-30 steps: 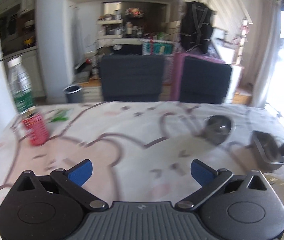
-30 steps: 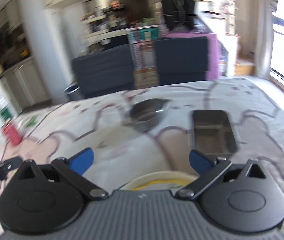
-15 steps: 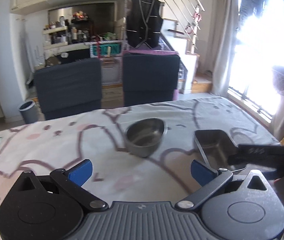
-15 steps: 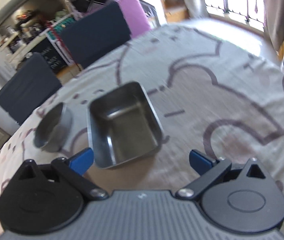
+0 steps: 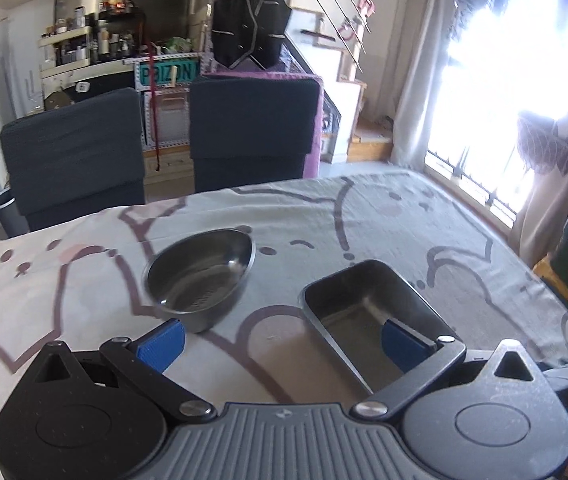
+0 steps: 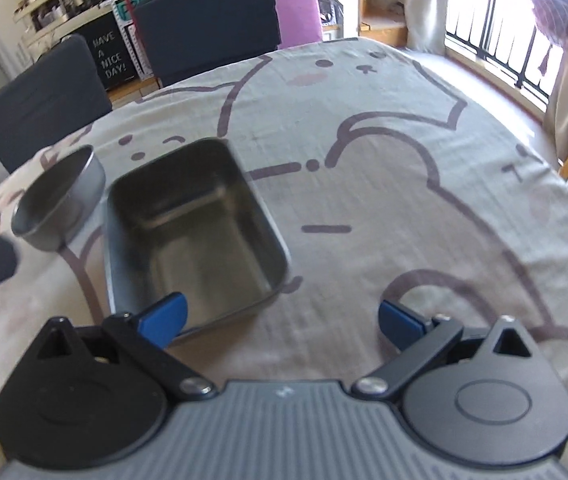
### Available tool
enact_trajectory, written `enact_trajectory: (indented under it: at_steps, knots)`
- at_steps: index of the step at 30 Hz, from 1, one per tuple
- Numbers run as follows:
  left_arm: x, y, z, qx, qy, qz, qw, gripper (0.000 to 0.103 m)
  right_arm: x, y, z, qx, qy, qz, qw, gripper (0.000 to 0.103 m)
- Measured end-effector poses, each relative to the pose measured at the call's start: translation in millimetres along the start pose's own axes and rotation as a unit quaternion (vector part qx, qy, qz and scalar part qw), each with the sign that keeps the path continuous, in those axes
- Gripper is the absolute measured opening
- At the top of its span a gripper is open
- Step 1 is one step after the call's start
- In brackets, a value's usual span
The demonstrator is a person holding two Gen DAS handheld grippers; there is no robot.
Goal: Organize plates and bowls
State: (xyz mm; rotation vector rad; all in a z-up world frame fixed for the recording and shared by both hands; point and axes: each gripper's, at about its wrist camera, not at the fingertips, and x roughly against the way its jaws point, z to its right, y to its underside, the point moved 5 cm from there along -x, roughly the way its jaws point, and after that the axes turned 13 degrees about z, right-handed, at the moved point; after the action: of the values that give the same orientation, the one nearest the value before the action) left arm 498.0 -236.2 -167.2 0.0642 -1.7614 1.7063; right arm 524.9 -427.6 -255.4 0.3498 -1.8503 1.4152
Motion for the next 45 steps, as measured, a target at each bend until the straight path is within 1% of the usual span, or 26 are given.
enact_trajectory:
  at_steps: [3, 5, 7, 9, 12, 14, 16, 17, 18, 19, 21, 22, 23, 24, 26, 27, 28, 29, 30, 31, 32, 34, 36, 37, 39, 45]
  knots:
    - [-14.1, 5.7, 7.8, -0.029, -0.013, -0.016, 0.9994, 0.103, 3.1, -2.8, 10.0, 0.025, 0.011, 0.011, 1.000, 0.103]
    - [-18.5, 11.8, 11.0, -0.041, -0.013, -0.026, 0.9987, 0.103, 11.3, -5.0, 18.3, 0.049, 0.020, 0.027, 0.998, 0.103]
    - [-22.1, 18.3, 11.3, -0.054, -0.014, -0.038, 0.9977, 0.103, 12.5, -8.4, 29.6, 0.072, 0.045, 0.048, 0.995, 0.103]
    - [-24.9, 22.4, 8.5, -0.065, -0.023, -0.046, 0.9965, 0.103, 12.6, -11.5, 40.2, 0.072, 0.060, 0.060, 0.994, 0.103]
    - [-25.9, 26.1, 2.9, -0.067, -0.028, -0.055, 0.9958, 0.103, 12.2, -13.1, 51.4, 0.053, 0.064, 0.061, 0.995, 0.103]
    - [-24.8, 26.9, 0.4, -0.061, -0.025, -0.059, 0.9961, 0.103, 11.7, -12.4, 54.4, 0.046, 0.063, 0.063, 0.995, 0.103]
    - [-23.7, 27.4, -0.6, -0.047, -0.012, -0.067, 0.9966, 0.103, 11.3, -11.4, 54.1, 0.048, 0.061, 0.061, 0.995, 0.103]
    - [-23.2, 27.7, 0.1, -0.040, -0.004, -0.070, 0.9967, 0.102, 10.2, -11.3, 52.5, 0.048, 0.056, 0.057, 0.996, 0.103]
    - [-22.5, 27.8, 1.0, -0.034, 0.003, -0.072, 0.9968, 0.098, 9.5, -10.5, 51.7, 0.044, 0.047, 0.053, 0.997, 0.103]
    - [-22.3, 27.7, 1.6, -0.029, 0.007, -0.073, 0.9969, 0.086, 9.2, -10.0, 50.4, 0.038, 0.039, 0.046, 0.997, 0.102]
    - [-22.9, 28.3, 3.9, -0.022, 0.018, -0.081, 0.9963, 0.072, 8.9, -10.4, 49.4, 0.026, 0.033, 0.032, 0.999, 0.090]
    - [-23.1, 29.2, 5.0, -0.018, 0.023, -0.084, 0.9960, 0.066, 10.4, -11.1, 49.5, 0.019, 0.030, 0.028, 0.999, 0.076]
    - [-23.3, 30.2, 6.7, -0.018, 0.029, -0.087, 0.9956, 0.063, 11.4, -11.5, 50.4, 0.008, 0.019, 0.021, 1.000, 0.070]
    - [-23.2, 31.0, 8.6, -0.018, 0.035, -0.090, 0.9952, 0.057, 11.2, -11.2, 51.1, -0.005, 0.007, 0.015, 1.000, 0.066]
    - [-23.5, 32.0, 12.0, -0.013, 0.047, -0.096, 0.9942, 0.047, 12.5, -10.4, 51.1, -0.019, -0.019, 0.008, 1.000, 0.050]
    - [-23.4, 32.1, 13.2, -0.008, 0.054, -0.099, 0.9936, 0.039, 13.6, -10.0, 50.7, -0.024, -0.029, 0.008, 0.999, 0.047]
    - [-23.6, 32.1, 14.2, -0.001, 0.060, -0.102, 0.9930, 0.030, 14.5, -9.6, 49.9, -0.029, -0.038, 0.008, 0.999, 0.040]
    - [-23.6, 32.1, 15.3, 0.007, 0.066, -0.104, 0.9923, 0.026, 15.1, -9.6, 48.3, -0.029, -0.045, 0.008, 0.999, 0.033]
    - [-23.3, 32.0, 16.3, 0.013, 0.071, -0.107, 0.9917, 0.020, 16.2, -9.6, 46.1, -0.027, -0.053, 0.008, 0.998, 0.028]
    - [-23.4, 32.0, 17.4, 0.016, 0.074, -0.109, 0.9912, 0.016, 17.0, -9.6, 44.0, -0.026, -0.061, 0.006, 0.998, 0.021]
    - [-23.3, 32.1, 18.8, 0.018, 0.077, -0.110, 0.9908, 0.014, 18.0, -9.6, 41.8, -0.023, -0.067, 0.004, 0.997, 0.015]
    - [-24.1, 33.4, 20.4, 0.020, 0.080, -0.117, 0.9897, 0.011, 20.0, -9.5, 36.9, -0.013, -0.073, 0.001, 0.997, 0.009]
    - [-25.1, 36.7, 21.3, 0.020, 0.083, -0.125, 0.9884, 0.008, 21.0, -8.3, 32.8, -0.001, -0.077, -0.004, 0.997, 0.006]
    - [-25.6, 38.1, 21.8, 0.023, 0.087, -0.128, 0.9877, 0.006, 21.8, -7.9, 31.3, 0.005, -0.076, -0.003, 0.997, 0.006]
    - [-25.2, 37.6, 21.2, 0.028, 0.083, -0.126, 0.9882, 0.005, 24.4, -8.5, 30.2, 0.008, -0.080, 0.004, 0.997, 0.006]
    - [-13.6, 23.6, 18.7, 0.052, 0.080, -0.105, 0.9899, 0.004, 38.4, -14.0, 29.0, 0.014, -0.083, 0.031, 0.996, 0.006]
